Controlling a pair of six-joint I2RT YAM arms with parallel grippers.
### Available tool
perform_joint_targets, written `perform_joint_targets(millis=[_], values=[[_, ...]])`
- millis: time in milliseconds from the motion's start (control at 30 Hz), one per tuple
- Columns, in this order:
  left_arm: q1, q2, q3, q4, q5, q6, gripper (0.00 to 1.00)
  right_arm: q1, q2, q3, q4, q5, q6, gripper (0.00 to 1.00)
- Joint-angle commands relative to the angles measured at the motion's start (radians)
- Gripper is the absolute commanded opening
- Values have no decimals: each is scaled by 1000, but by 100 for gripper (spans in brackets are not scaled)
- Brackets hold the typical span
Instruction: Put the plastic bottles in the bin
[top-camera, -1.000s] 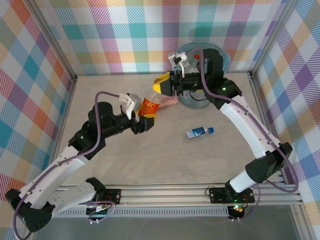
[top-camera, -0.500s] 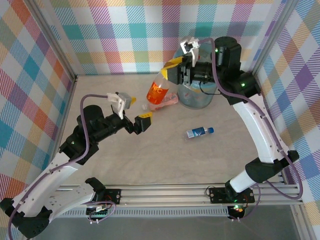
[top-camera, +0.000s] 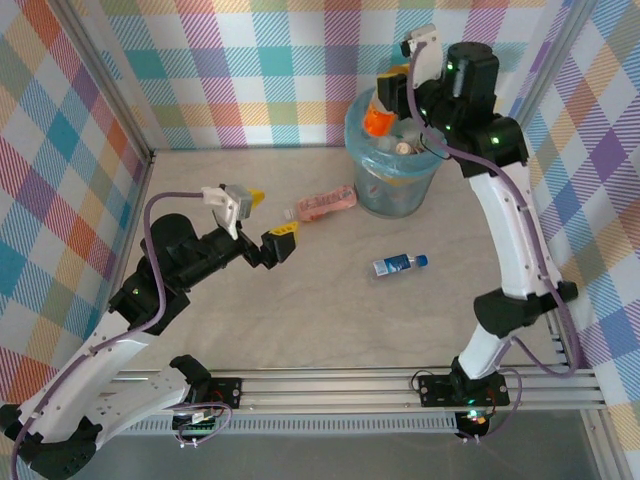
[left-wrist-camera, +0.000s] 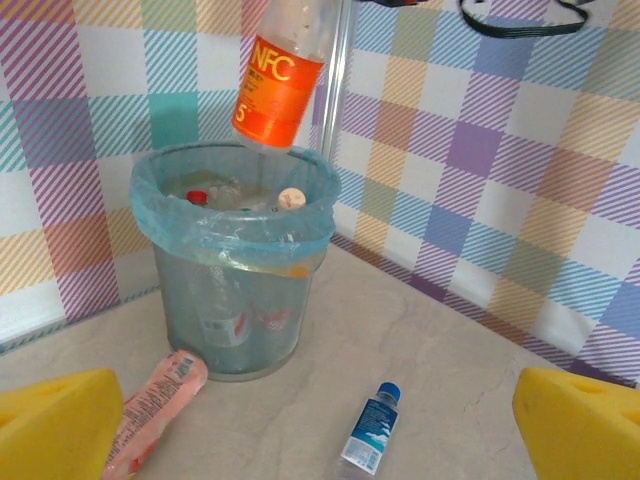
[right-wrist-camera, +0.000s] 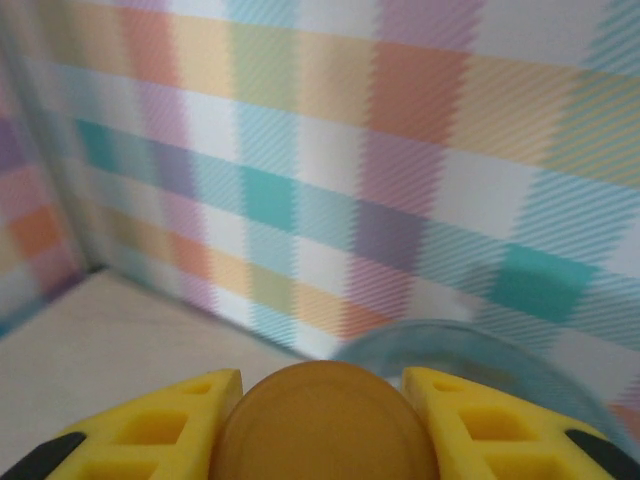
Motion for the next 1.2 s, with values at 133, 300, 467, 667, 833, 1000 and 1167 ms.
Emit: perform_joint_targets(millis=[133, 300, 467, 667, 833, 1000, 1167], values=[[-1, 0, 2, -49, -57, 10, 100, 0, 161, 132, 83, 291, -231, 0], [-1, 11, -25, -41, -56, -14, 100, 4, 290, 180, 101, 418, -320, 0], [-1, 3, -37, -48, -67, -18, 100, 5, 392, 223, 106, 525, -380, 0], [-1, -12, -53, -59, -94, -14, 100, 19, 422, 243, 104, 578, -418, 11], [-1, -11, -59, -57, -90, -15, 100, 23, 385, 192, 11, 619, -309, 15], [0, -5, -66, -54, -84, -8, 100, 29, 300, 41, 66, 626, -266, 18], [-1, 11, -53, -63, -67, -1, 100, 58, 322, 43, 55, 610, -303, 31]])
